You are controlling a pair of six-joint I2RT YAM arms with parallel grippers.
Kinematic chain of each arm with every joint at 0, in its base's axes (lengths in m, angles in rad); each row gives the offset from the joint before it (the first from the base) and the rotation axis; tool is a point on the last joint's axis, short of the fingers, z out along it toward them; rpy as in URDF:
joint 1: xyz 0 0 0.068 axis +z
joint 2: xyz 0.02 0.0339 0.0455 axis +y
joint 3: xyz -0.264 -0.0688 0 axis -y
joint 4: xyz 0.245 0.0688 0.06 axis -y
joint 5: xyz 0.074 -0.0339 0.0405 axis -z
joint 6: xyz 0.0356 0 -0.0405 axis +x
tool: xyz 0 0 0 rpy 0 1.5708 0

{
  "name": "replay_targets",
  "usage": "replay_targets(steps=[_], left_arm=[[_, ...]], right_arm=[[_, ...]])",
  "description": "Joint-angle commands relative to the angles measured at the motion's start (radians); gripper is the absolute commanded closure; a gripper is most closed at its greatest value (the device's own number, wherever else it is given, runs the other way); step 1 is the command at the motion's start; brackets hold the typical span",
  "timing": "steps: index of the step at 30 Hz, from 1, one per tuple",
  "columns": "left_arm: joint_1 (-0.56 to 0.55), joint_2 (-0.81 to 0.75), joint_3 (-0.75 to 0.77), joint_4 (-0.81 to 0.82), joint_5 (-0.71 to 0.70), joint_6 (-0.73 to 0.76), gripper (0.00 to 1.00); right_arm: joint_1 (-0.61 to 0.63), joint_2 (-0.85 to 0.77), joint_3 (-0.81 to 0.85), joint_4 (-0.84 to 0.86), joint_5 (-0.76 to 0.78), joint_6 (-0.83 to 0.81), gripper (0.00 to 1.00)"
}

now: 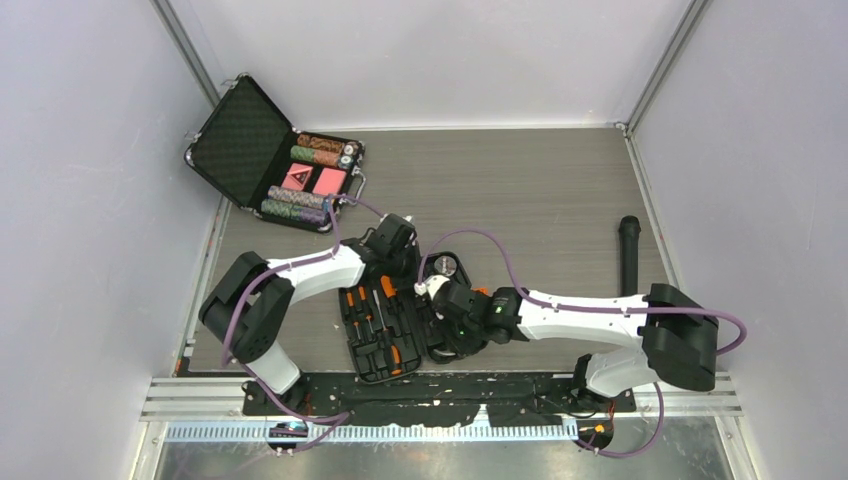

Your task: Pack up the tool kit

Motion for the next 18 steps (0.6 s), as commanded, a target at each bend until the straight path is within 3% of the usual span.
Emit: replay_targets(steps=[1,5,18], left_arm=[[-0.005,0.033,-0.013,0.006,0.000,-0.001,0.96],[-0.007,0.039,-0.023,0.006,0.006,-0.010,1.00],[-0.007,0.051,-0.042,0.027,0.016,-0.017,1.00]], right_arm=[[0.013,0.034,0.011,0.001,0.000,0.010,0.84],[0.028,0.073,0.027,-0.054,0.015,0.007,0.86],[0.068,0.236,0.011,-0.145,-0.045,0.070,0.90]])
